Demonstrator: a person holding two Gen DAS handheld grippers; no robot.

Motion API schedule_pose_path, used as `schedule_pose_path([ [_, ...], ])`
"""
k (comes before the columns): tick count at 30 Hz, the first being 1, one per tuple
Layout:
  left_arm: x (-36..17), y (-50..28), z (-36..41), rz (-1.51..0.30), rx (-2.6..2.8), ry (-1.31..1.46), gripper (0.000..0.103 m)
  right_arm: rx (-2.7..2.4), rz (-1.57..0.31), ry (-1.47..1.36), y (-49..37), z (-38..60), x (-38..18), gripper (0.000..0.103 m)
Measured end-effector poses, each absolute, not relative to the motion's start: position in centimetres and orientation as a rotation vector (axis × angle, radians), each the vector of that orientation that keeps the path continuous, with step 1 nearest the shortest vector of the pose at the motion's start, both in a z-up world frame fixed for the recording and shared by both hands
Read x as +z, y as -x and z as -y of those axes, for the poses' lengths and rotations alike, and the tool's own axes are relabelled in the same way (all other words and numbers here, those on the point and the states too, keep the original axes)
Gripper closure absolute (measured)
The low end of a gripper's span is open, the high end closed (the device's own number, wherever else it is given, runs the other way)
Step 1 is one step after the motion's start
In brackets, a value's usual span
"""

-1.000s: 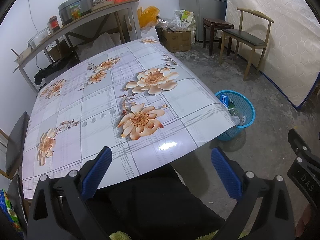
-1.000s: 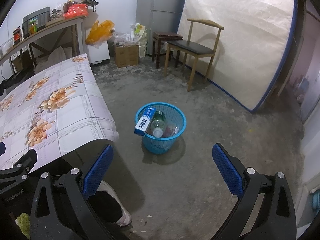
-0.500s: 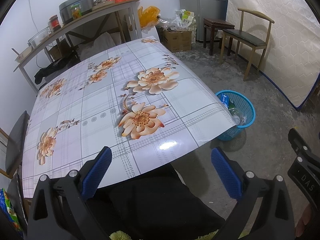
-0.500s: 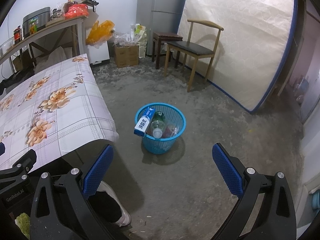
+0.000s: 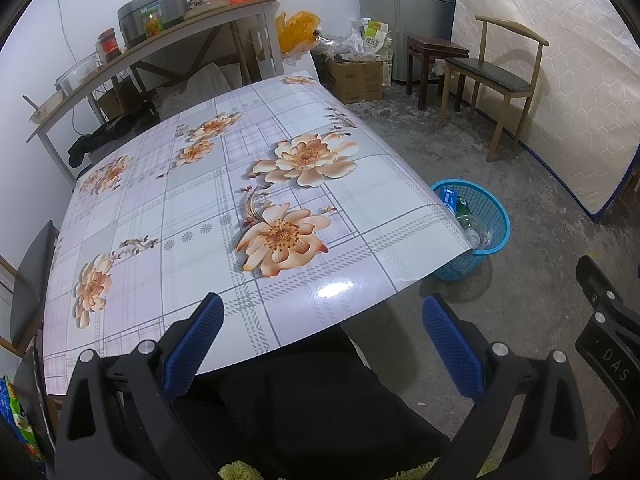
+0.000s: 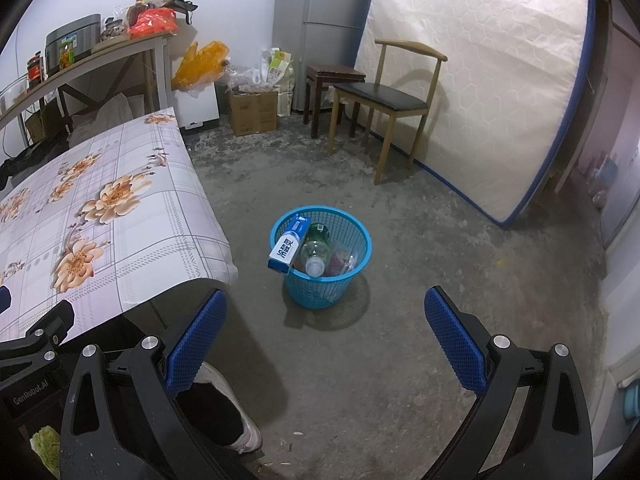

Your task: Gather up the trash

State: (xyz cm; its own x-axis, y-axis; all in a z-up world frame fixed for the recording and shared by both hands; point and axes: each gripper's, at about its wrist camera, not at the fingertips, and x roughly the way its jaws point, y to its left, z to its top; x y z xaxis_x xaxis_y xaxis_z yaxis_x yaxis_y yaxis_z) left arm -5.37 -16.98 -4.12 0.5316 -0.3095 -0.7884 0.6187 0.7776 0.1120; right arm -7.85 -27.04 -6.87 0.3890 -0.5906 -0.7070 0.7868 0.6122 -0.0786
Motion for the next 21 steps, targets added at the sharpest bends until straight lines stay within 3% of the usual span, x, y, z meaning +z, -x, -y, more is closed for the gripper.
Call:
schedule_pose_path([
  [21,-4.43,5.55,16.55,-0.850,-0.574,-0.405,0.006,-0.889,-0.764,-0.288,7.83,27.04,-6.91,0.008],
])
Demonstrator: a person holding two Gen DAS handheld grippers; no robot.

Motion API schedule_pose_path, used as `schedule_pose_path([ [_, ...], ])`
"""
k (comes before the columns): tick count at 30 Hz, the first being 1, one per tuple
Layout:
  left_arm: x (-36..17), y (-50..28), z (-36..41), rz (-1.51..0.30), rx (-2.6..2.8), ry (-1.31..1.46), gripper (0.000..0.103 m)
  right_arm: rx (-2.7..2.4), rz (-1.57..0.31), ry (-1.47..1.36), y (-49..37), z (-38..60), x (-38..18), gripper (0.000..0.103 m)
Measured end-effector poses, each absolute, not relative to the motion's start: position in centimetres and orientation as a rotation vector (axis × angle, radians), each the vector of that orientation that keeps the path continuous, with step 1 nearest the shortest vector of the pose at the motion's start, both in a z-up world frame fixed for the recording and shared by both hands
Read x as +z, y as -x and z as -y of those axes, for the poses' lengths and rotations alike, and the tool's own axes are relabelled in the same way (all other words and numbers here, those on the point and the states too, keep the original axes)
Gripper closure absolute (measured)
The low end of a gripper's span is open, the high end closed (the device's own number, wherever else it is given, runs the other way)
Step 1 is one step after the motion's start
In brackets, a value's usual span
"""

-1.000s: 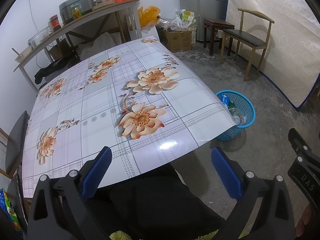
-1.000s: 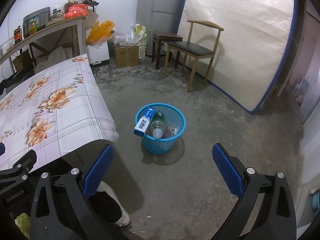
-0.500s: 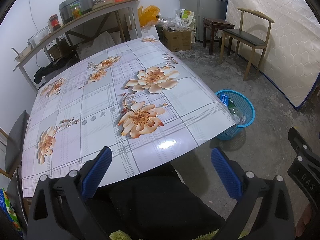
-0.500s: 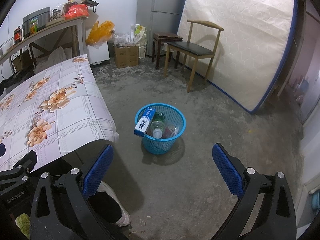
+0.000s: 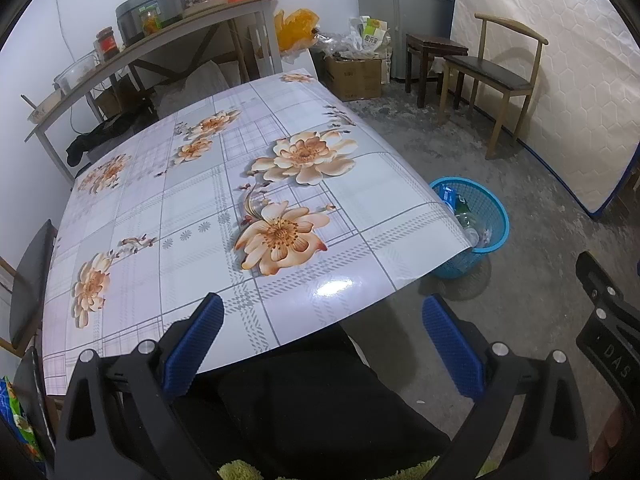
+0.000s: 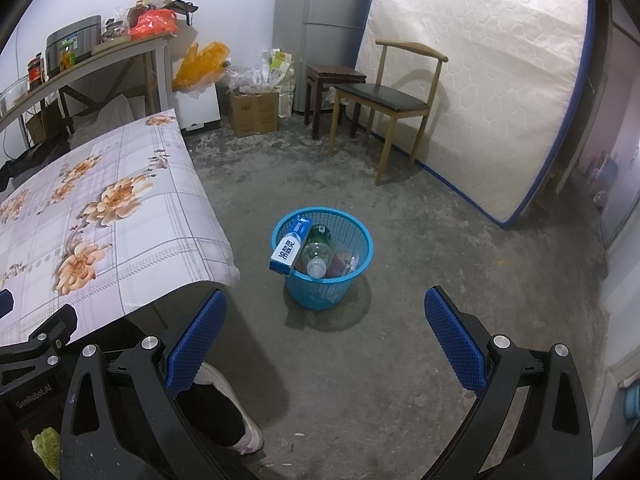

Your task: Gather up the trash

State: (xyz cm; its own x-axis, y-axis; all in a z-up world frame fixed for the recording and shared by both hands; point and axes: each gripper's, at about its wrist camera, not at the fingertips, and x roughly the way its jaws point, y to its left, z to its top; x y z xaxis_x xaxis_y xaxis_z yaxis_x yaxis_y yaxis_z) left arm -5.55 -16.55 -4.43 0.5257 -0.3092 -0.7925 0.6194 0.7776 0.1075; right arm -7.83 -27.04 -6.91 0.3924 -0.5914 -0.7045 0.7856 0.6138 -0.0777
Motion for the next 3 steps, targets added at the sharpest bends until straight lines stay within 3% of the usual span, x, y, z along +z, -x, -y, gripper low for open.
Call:
schedule_pose_path([
  [3,-4.42,5.40,16.57,-0.854,-0.576,-0.404,0.006,-0.887,-0.762,-0.287,7.76,27.11,-6.86,0.008],
])
